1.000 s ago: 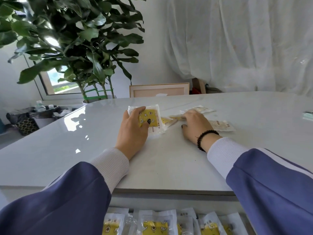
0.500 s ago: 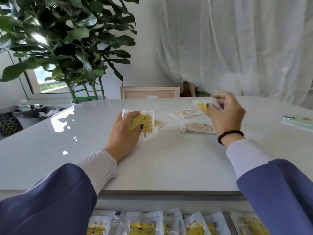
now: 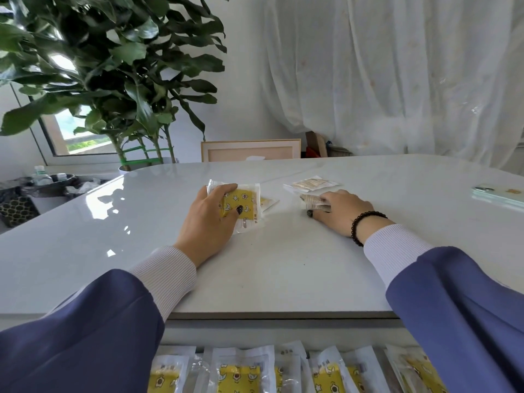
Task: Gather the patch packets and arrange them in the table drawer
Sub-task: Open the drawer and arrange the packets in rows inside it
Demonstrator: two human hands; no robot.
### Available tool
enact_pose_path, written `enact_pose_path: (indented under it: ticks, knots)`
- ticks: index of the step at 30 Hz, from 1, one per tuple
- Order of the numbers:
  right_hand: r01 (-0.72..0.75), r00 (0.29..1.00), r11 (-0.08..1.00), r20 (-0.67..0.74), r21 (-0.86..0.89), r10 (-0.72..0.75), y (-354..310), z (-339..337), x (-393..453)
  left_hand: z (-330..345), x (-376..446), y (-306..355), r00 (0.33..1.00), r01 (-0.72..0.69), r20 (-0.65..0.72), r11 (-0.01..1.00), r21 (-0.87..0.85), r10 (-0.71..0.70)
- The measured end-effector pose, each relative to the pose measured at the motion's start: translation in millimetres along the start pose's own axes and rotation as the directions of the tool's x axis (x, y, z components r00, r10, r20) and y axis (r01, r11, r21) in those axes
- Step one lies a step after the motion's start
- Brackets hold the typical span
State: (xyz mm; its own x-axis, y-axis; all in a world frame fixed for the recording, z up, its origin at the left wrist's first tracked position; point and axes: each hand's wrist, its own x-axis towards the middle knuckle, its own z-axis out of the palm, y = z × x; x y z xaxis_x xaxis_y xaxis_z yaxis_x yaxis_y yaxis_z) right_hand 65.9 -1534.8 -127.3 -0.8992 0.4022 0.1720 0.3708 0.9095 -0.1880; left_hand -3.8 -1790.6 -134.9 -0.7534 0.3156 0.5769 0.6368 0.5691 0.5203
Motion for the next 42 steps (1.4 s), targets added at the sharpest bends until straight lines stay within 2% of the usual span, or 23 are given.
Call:
enact_pose_path:
  ticks: [4, 7, 9, 10, 12, 14, 17, 22, 24, 26, 29, 35, 39, 42]
  knots:
    - [0.017, 0.995, 0.987, -0.092, -0.161, -0.032, -11, 1, -1, 0, 0, -1, 1.000, -0.010, 0.001, 1.000, 0.004, 0.010]
    - [0.049, 0.952, 0.986, -0.290, -0.162, -0.095, -12, -2, -3, 0, 0, -2, 1.000, -0.013, 0.002, 1.000, 0.005, 0.013]
    - [0.084, 0.880, 0.996, -0.468, -0.007, -0.078, -13, -6, -6, 0, 0, -2, 1.000, -0.018, -0.002, 1.000, 0.009, 0.018]
    - [0.110, 0.841, 0.982, -0.540, 0.151, -0.011, -14, -8, -8, 0, 0, -3, 1.000, -0.022, -0.004, 1.000, 0.010, 0.022]
    - [0.174, 0.784, 0.856, -0.595, 0.486, 0.178, -14, -10, -9, 0, 0, -2, 0.999, -0.031, -0.008, 0.999, 0.011, 0.031]
    - [0.170, 0.789, 0.733, -0.536, 0.659, 0.299, -11, -10, -6, 0, 0, -1, 0.999, -0.039, -0.014, 0.999, 0.011, 0.039]
    - [0.190, 0.797, 0.623, -0.490, 0.759, 0.354, -6, -11, -5, 0, -1, 0, 0.999, -0.050, -0.020, 0.999, 0.009, 0.050]
    - [0.230, 0.769, 0.586, -0.514, 0.777, 0.380, -2, -14, -9, 0, -2, 0, 0.997, -0.074, -0.018, 0.997, 0.011, 0.074]
    - [0.213, 0.816, 0.536, -0.451, 0.817, 0.363, 3, -14, -9, 0, -2, -1, 0.997, -0.073, -0.018, 0.997, 0.009, 0.074]
    - [0.160, 0.894, 0.477, -0.332, 0.864, 0.302, 9, -14, -11, 0, -2, -1, 0.997, -0.070, -0.016, 0.998, -0.002, 0.070]
    - [0.155, 0.947, 0.529, -0.278, 0.835, 0.161, 17, -14, -19, 0, -2, -1, 0.997, -0.074, -0.012, 0.997, -0.013, 0.074]
    - [0.232, 0.950, 0.617, -0.311, 0.752, 0.022, 13, -16, -32, 0, -2, 0, 0.997, -0.072, 0.002, 0.997, -0.002, 0.072]
    - [0.211, 0.958, 0.621, -0.285, 0.755, 0.020, 10, -16, -35, 0, -3, 0, 0.995, -0.095, 0.015, 0.995, 0.019, 0.095]
    - [0.197, 0.946, 0.560, -0.305, 0.805, 0.106, 11, -17, -34, 1, -2, 0, 0.994, -0.112, 0.000, 0.993, 0.032, 0.112]
